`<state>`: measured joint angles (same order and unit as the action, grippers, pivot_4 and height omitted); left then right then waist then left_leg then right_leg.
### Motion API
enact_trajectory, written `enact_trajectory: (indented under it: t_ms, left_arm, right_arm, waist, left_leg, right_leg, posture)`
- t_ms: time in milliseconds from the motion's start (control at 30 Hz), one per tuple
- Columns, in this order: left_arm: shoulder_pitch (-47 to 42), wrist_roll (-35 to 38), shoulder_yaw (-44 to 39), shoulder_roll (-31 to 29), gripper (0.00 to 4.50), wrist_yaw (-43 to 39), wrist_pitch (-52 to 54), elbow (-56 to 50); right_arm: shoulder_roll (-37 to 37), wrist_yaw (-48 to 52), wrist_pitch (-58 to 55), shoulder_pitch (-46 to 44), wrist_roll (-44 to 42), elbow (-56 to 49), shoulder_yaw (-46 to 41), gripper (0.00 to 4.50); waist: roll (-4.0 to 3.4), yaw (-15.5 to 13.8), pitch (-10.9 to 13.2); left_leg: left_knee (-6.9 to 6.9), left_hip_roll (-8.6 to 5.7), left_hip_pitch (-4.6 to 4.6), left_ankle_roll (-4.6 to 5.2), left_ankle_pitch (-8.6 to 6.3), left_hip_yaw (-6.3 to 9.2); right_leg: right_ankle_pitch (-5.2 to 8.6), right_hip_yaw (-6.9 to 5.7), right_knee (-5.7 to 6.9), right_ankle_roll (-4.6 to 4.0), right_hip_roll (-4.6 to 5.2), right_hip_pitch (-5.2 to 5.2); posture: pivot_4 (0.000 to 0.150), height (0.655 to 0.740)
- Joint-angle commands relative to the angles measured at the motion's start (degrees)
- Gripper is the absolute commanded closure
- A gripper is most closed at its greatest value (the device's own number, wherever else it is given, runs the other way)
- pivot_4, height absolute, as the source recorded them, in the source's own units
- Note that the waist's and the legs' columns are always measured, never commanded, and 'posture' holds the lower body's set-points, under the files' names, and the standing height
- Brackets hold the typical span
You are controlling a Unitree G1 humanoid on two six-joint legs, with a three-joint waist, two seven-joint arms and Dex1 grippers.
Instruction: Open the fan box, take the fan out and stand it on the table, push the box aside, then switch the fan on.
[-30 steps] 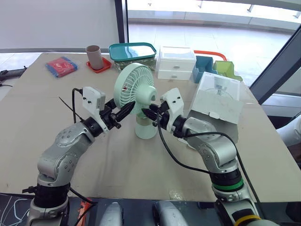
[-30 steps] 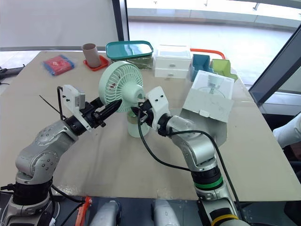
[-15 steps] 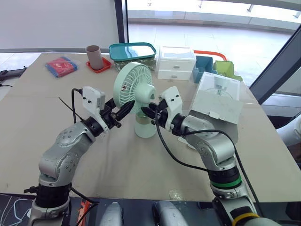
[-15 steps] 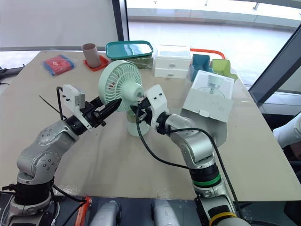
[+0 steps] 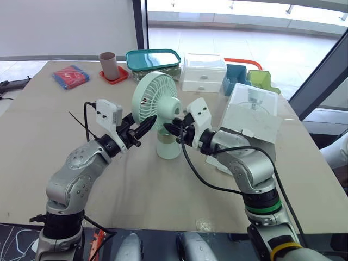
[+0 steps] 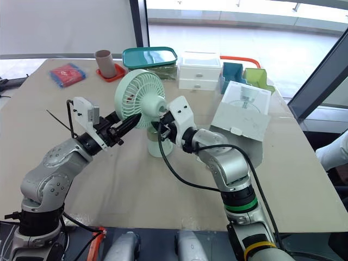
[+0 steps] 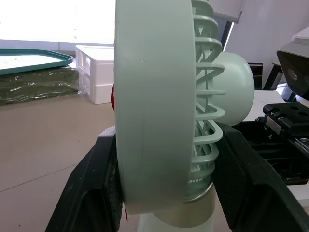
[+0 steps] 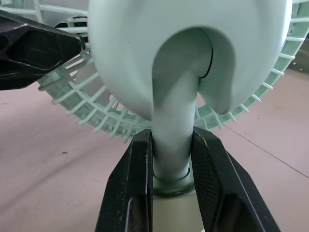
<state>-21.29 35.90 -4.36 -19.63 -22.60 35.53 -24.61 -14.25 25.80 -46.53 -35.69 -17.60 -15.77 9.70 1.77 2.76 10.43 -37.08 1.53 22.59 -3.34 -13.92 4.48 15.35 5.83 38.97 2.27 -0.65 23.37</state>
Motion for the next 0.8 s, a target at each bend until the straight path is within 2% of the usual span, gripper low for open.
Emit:
enact_trajectory:
  t_ms: [33,233,300,333,800]
  left_arm:
    - [-2.4,1.7,1.7,1.0,2.49,-1.0,-0.2,-3.7]
    - [-2.4,1.8,1.7,1.5,2.49,-1.1,0.2,-3.9]
    - [-2.1,1.7,1.5,1.3,2.49,-1.4,-0.1,-3.8]
    - [-2.0,1.7,1.5,1.3,2.49,-1.5,-0.2,-3.8]
    - [-1.0,0.9,1.3,0.7,2.49,-3.6,-1.1,-3.3]
  right_arm:
    - [1.8,-0.2,0.0,-0.9,-0.9,-1.1,0.4,3.36]
    - [1.0,0.5,0.3,-0.9,0.0,-0.9,1.2,3.36]
    - [0.4,1.0,1.0,-0.9,0.8,-0.8,1.8,3.94]
    - [0.3,1.1,1.2,-0.8,1.0,-0.8,1.9,4.08]
    - [-0.1,1.6,1.4,0.1,1.5,-1.3,1.8,4.09]
  waist:
    - [0.0,0.0,0.0]
    - [0.0,0.0,0.0]
    - [0.0,0.0,0.0]
    - [0.0,0.0,0.0]
    - [0.0,0.0,0.0]
  left_leg:
    - [0.0,0.0,0.0,0.0,0.0,0.0]
    - [0.01,0.0,0.0,0.0,0.0,0.0]
    - [0.02,0.0,0.0,0.0,0.0,0.01]
    - [0.02,-0.01,0.0,0.0,0.0,0.01]
    - [0.02,-0.01,0.0,0.0,0.0,0.0]
  right_leg:
    - [0.0,0.0,0.0,0.0,0.0,0.0]
    - [0.0,-0.01,0.0,0.0,0.0,0.0]
    - [0.0,-0.01,0.0,0.0,0.0,0.0]
    - [0.0,0.0,0.0,0.0,0.0,0.0]
    - [0.01,0.0,-0.01,0.0,0.0,0.0]
  posture:
    - [0.15,0.74]
    - [0.15,0.74]
    - [0.15,0.74]
    - [0.15,0.74]
    - [0.15,0.74]
